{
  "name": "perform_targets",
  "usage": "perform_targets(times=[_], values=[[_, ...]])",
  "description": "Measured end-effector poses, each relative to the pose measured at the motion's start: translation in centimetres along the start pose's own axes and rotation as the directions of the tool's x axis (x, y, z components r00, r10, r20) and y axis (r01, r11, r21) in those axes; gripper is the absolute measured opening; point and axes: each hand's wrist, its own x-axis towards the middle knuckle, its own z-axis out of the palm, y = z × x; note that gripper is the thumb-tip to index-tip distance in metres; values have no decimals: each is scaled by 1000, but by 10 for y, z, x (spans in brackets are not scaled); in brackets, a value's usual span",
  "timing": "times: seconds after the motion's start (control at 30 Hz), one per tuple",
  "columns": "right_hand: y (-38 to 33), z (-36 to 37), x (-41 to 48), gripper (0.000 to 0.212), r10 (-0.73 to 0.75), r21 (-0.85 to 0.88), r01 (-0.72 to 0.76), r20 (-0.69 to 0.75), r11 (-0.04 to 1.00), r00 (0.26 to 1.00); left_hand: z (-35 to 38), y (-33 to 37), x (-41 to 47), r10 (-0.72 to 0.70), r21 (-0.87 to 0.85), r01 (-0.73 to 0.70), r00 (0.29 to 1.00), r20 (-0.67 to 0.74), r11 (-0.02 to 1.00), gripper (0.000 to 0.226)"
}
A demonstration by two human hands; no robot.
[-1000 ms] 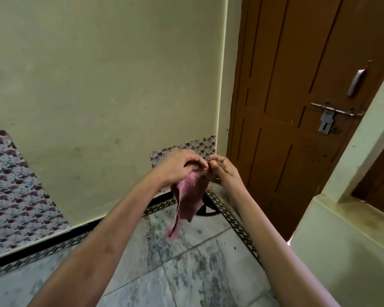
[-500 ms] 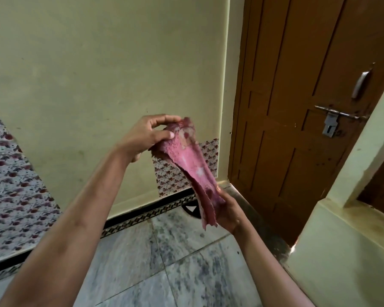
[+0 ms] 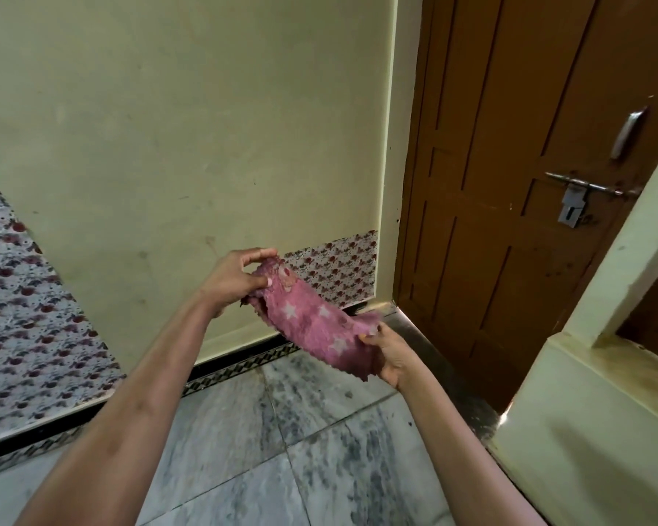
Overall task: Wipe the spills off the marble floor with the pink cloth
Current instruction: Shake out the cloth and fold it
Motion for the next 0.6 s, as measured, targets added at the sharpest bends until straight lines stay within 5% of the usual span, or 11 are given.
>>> perform_targets(times=[0.2, 0.47, 0.6], values=[[-9, 20, 3, 59, -177, -484, 118, -79, 867, 981, 28, -25, -16, -47, 77, 39, 994, 104, 996, 62], [-12, 56, -1, 43, -175, -595, 102, -65, 797, 982, 78, -28, -25, 41, -47, -31, 977, 211, 998, 55], [-17, 68, -14, 49, -86, -466, 31, -96, 884, 992, 91, -27, -27, 49, -59, -42, 992, 116, 997, 35]])
